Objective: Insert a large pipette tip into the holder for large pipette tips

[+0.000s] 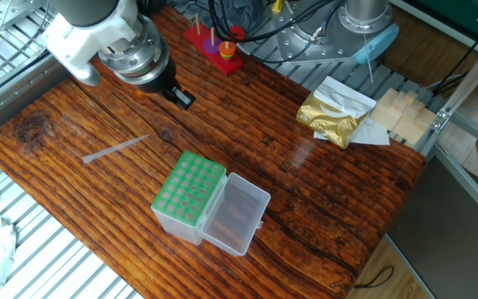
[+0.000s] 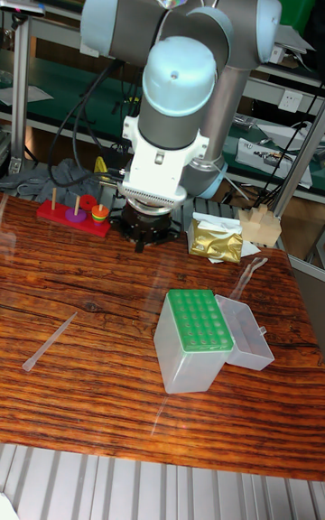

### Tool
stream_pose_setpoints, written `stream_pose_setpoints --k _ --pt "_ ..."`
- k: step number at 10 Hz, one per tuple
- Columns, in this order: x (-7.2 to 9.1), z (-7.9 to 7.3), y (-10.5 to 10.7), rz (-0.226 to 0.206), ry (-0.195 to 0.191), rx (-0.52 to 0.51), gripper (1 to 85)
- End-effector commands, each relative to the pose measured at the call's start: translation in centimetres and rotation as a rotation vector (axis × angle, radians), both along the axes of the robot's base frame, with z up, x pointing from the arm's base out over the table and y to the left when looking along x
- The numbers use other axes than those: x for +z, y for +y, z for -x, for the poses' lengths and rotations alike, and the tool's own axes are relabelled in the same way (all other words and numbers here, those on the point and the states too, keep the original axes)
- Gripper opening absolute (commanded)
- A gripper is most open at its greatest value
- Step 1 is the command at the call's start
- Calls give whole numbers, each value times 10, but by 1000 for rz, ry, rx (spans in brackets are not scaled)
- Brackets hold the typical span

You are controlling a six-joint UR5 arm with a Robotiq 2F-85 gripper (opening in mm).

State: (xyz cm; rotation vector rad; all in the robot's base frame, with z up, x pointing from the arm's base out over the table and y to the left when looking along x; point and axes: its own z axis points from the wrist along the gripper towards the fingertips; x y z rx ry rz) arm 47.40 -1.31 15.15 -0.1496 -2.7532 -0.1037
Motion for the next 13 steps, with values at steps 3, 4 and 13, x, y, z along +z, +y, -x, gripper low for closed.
stream_pose_setpoints --k 3,4,13 --pt "11 4 41 -143 34 -81 10" --pt "14 6 47 -157 46 -103 10" --pt "10 -20 65 -191 -29 -233 10"
